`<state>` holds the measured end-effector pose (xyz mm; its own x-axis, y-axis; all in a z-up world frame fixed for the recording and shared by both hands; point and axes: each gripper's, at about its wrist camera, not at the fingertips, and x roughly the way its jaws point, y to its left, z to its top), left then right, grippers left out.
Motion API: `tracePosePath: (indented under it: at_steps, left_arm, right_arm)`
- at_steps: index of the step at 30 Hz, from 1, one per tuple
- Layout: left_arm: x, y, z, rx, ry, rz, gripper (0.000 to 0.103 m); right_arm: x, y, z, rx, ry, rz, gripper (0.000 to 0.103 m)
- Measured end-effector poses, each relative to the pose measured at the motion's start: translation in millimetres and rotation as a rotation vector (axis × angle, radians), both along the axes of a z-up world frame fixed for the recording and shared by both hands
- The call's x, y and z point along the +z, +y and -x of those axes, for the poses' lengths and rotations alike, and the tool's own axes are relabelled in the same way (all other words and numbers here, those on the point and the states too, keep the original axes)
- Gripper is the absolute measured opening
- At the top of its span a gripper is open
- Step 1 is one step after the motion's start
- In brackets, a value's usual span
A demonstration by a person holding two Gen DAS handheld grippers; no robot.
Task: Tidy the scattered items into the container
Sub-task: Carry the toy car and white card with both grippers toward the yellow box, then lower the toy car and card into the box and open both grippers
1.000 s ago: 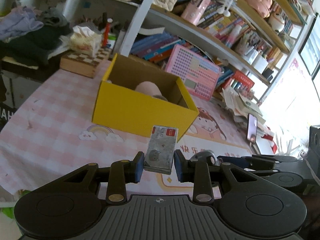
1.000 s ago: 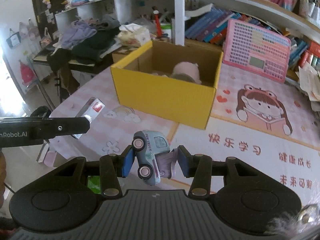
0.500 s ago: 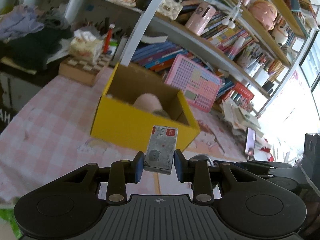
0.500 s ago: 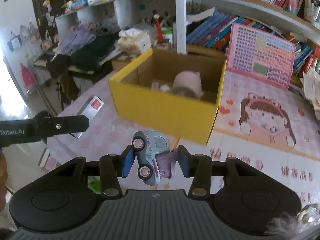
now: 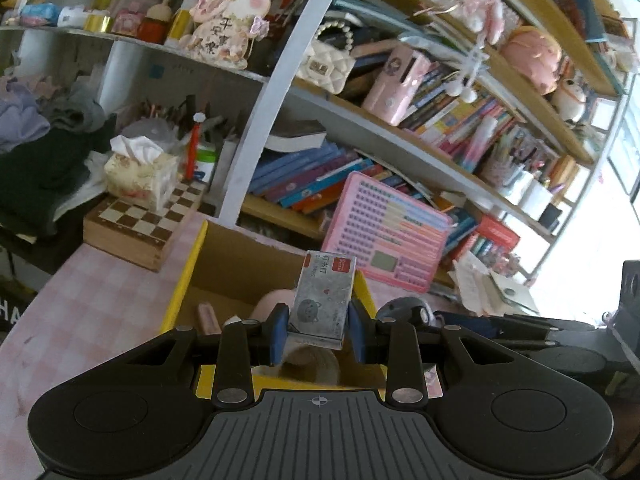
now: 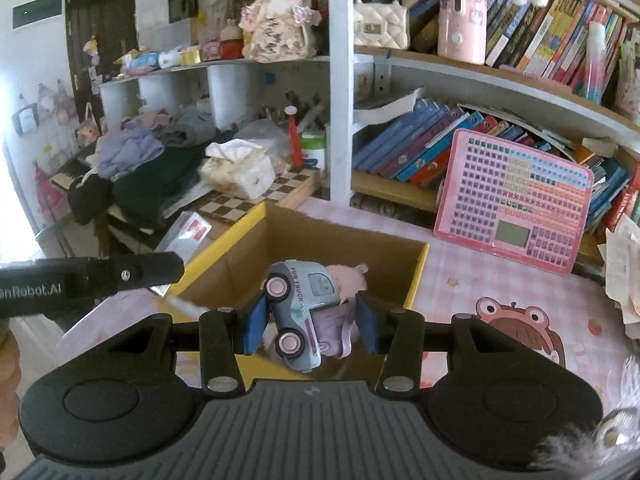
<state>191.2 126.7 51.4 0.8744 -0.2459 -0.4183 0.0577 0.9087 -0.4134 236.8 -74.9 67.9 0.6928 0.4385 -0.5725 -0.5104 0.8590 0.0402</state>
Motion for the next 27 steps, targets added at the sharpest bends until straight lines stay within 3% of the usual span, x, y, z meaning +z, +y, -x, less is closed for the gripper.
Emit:
tracePosePath:
  at_steps: [8, 16, 27]
  left_arm:
    - [-30.8, -17.6, -54.7, 0.059, 0.124, -0.098, 0.030]
    - [-51.9, -27.9, -86.7, 0.081, 0.240, -0.153, 0.030]
    - [-73.2, -45.1, -109.4, 0.067, 0.346, -0.241, 0.029]
  right_arm:
    - [-12.7, 14.4, -74.2, 0.021, 0.042, -0.014, 0.044]
    - [-28.6, 62.8, -123.3, 0.152, 0.081, -0.005, 0.044]
    - [-82.0, 115.2, -172.2, 0.271, 0.295, 0.091, 0.044]
